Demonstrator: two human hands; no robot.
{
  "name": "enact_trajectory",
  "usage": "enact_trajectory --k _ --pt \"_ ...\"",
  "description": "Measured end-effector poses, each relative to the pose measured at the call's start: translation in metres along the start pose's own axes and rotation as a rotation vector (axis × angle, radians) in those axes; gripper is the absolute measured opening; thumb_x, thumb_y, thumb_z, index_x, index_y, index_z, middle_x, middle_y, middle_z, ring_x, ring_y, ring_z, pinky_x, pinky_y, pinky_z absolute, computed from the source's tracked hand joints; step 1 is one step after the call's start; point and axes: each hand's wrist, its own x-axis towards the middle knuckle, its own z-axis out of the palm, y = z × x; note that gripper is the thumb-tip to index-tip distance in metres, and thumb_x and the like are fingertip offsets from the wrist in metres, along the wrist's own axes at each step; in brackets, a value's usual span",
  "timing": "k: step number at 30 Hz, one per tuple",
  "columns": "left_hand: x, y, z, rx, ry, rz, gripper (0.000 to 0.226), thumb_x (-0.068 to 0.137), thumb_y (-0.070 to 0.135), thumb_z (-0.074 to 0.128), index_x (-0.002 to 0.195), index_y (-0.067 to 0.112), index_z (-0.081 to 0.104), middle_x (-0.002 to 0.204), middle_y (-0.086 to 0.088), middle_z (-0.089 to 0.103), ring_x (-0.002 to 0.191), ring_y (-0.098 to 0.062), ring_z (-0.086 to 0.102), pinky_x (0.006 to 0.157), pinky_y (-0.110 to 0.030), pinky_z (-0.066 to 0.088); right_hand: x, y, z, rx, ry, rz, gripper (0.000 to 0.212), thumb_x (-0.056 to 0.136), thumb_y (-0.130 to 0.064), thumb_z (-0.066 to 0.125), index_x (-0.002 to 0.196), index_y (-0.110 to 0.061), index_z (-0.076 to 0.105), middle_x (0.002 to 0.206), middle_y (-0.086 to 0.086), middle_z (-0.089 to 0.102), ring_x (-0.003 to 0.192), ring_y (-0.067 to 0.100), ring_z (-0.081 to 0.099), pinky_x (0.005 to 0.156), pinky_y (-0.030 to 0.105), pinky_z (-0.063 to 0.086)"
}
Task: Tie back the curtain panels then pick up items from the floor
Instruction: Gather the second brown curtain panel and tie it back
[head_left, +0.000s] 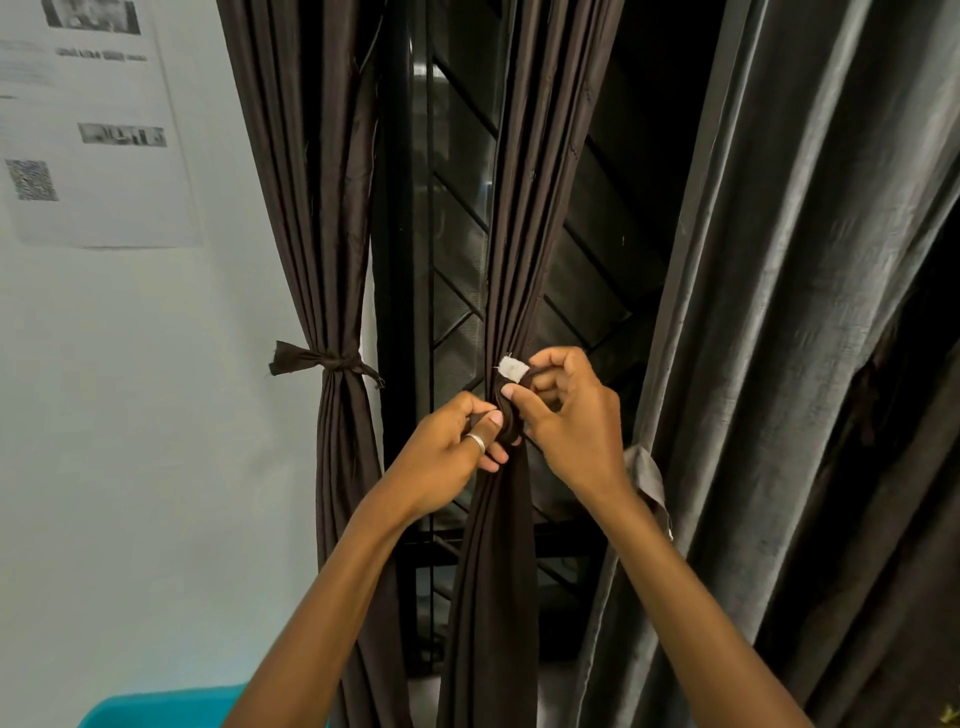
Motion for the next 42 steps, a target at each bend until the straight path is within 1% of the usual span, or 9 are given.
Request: enact_trajectory --k 3,7,10,14,20,28,34,38,42 --pt "-0.002 -0.002 -0.004 -0.011 0.006 0.017 0.013 0.106 0.018 0.048 0.103 0.016 0.061 0.080 0.010 0.074 0.076 -0.005 0.070 0.074 -0.020 0.055 -0.003 0.007 0.011 -0.100 0.049 -0.176 0.032 0.090 -0.023 0.078 0.107 -0.029 0.052 0.086 -0.014 0.065 0.079 0.003 0.068 0.063 0.016 0.053" --pt "-0.003 -0.004 -0.007 -0.032 0.015 0.018 0.013 0.105 0.015 0.050 0.100 0.018 0.062 0.082 0.004 0.072 0.081 -0.009 0.070 0.080 -0.023 0.054 -0.006 0.016 0.016 -0.230 0.024 -0.357 0.005 0.097 -0.017 0.069 0.102 -0.017 0.066 0.097 -0.008 0.062 0.082 0.005 0.062 0.069 0.024 0.053" --pt "-0.002 -0.005 -0.011 0.025 0.014 0.024 0.012 0.104 0.017 0.052 0.103 0.021 0.063 0.091 -0.002 0.070 0.085 -0.009 0.071 0.088 -0.030 0.056 -0.009 0.020 0.016 -0.252 -0.033 -0.364 0.016 0.099 -0.010 0.063 0.113 -0.011 0.071 0.105 -0.001 0.061 0.090 0.007 0.064 0.075 0.027 0.056" --pt "0.001 -0.005 -0.016 0.048 0.016 0.024 0.011 0.103 0.021 0.055 0.106 0.023 0.065 0.107 0.007 0.068 0.087 -0.009 0.072 0.089 -0.028 0.056 -0.013 0.020 0.011 -0.370 -0.154 -0.360 0.033 0.095 -0.005 0.061 0.126 -0.015 0.069 0.102 0.000 0.054 0.081 0.010 0.058 0.066 0.030 0.056" --pt "0.003 -0.006 -0.019 0.099 0.084 0.046 0.009 0.101 0.024 0.060 0.102 0.028 0.068 0.090 0.009 0.074 0.080 -0.005 0.073 0.076 -0.019 0.057 -0.012 0.017 0.003 -0.632 -0.372 -0.239 0.043 0.085 -0.038 0.060 0.126 -0.043 0.049 0.096 -0.013 0.039 0.073 0.013 0.055 0.053 0.031 0.047" --pt "0.010 -0.004 -0.010 0.354 0.231 0.196 0.013 0.101 0.021 0.060 0.101 0.016 0.072 0.080 0.010 0.070 0.072 -0.001 0.068 0.063 -0.010 0.049 0.003 0.018 0.009 -0.603 -0.484 -0.064 0.049 0.068 -0.077 0.062 0.095 -0.035 0.061 0.090 -0.013 0.063 0.085 0.011 0.062 0.066 0.034 0.055" --pt "0.012 -0.005 -0.005 0.398 0.244 0.221 0.015 0.101 0.020 0.060 0.102 0.014 0.074 0.083 0.009 0.072 0.081 -0.002 0.067 0.069 -0.013 0.051 0.001 0.017 0.010 -0.555 -0.422 -0.018 0.033 0.073 -0.062 0.049 0.068 -0.030 0.047 0.074 -0.012 0.053 0.076 0.015 0.059 0.057 0.030 0.045" --pt "0.014 -0.007 -0.002 0.387 0.271 0.196 0.016 0.100 0.025 0.062 0.105 0.016 0.074 0.083 0.009 0.073 0.075 -0.003 0.068 0.071 -0.022 0.056 -0.015 0.017 0.008 -0.561 -0.361 -0.062 0.017 0.086 -0.045 0.045 0.096 -0.032 0.050 0.095 -0.009 0.051 0.078 0.016 0.058 0.062 0.030 0.044" --pt "0.014 -0.012 0.003 0.323 0.309 0.180 0.017 0.098 0.028 0.066 0.106 0.017 0.076 0.085 0.006 0.074 0.072 -0.005 0.071 0.070 -0.030 0.062 -0.039 0.018 0.005 -0.564 -0.126 -0.147 0.031 0.097 -0.019 0.060 0.128 -0.017 0.060 0.118 0.005 0.063 0.083 0.021 0.070 0.068 0.035 0.060"
